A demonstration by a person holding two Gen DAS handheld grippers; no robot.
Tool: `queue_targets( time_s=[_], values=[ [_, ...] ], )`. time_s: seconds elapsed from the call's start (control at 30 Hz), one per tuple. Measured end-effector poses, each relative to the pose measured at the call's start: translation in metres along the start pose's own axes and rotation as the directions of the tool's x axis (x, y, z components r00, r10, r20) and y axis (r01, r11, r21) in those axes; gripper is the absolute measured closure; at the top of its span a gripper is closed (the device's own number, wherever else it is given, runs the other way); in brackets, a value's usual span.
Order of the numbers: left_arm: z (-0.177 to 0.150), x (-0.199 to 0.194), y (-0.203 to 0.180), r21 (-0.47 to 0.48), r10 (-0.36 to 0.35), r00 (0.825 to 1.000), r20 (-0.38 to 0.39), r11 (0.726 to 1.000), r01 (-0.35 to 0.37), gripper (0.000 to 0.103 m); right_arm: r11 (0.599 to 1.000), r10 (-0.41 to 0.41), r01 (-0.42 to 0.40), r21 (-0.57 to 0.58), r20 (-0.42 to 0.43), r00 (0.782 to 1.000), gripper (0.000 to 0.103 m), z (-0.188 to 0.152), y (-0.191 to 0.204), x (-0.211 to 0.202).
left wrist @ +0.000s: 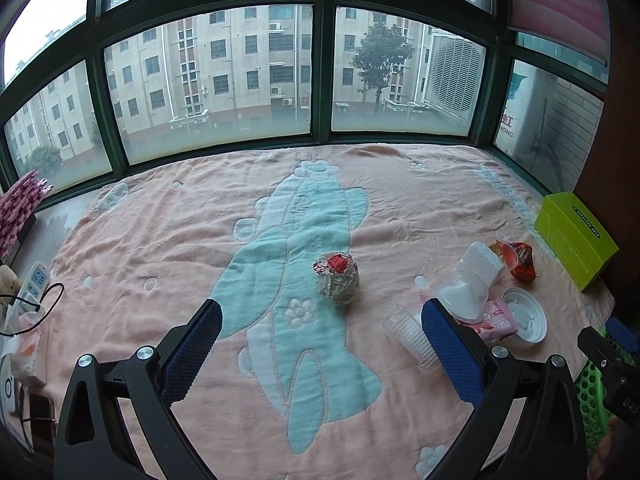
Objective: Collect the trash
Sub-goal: 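Grasp the red-and-white paper ball with the left tool while the right grasps the dome cup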
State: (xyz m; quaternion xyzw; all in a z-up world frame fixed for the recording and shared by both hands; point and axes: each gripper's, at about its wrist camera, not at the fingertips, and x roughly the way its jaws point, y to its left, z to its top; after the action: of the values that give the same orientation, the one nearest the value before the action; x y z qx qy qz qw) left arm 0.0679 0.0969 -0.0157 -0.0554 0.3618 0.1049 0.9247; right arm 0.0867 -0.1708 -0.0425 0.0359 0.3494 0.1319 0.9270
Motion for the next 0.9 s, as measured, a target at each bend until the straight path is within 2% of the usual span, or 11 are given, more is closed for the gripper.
queue_targets(
  time_s=[0.2, 0.43, 0.6, 0.9],
  values=[
    [-0.001, 0.016, 0.015, -0.024, 0.017, 0.999, -0.029, 1.000, -0.018, 0.006, 0.995, 0.092, -0.093, -0.032, -0.053, 0.994, 0.006, 0.013, 0.019, 0.040],
    [0.000, 0.037, 0.027, -0.044, 0.021, 0.998, -0.066, 0.999, -0.024, 0.006, 0.989, 0.132, -0.138, -0.051, -0.107, 0.985, 0.013, 0.024, 0.036, 0.082],
    [0.004, 0.052, 0.033, -0.054, 0.025, 0.996, -0.087, 0.998, -0.030, 0.006, 0.988, 0.129, -0.139, -0.062, -0.133, 0.983, 0.014, 0.030, 0.046, 0.109],
    [0.010, 0.077, 0.034, -0.039, 0.011, 0.994, -0.111, 0.999, -0.015, 0.006, 0.990, 0.118, -0.132, -0.050, -0.210, 0.971, 0.028, 0.026, 0.048, 0.151]
  ],
)
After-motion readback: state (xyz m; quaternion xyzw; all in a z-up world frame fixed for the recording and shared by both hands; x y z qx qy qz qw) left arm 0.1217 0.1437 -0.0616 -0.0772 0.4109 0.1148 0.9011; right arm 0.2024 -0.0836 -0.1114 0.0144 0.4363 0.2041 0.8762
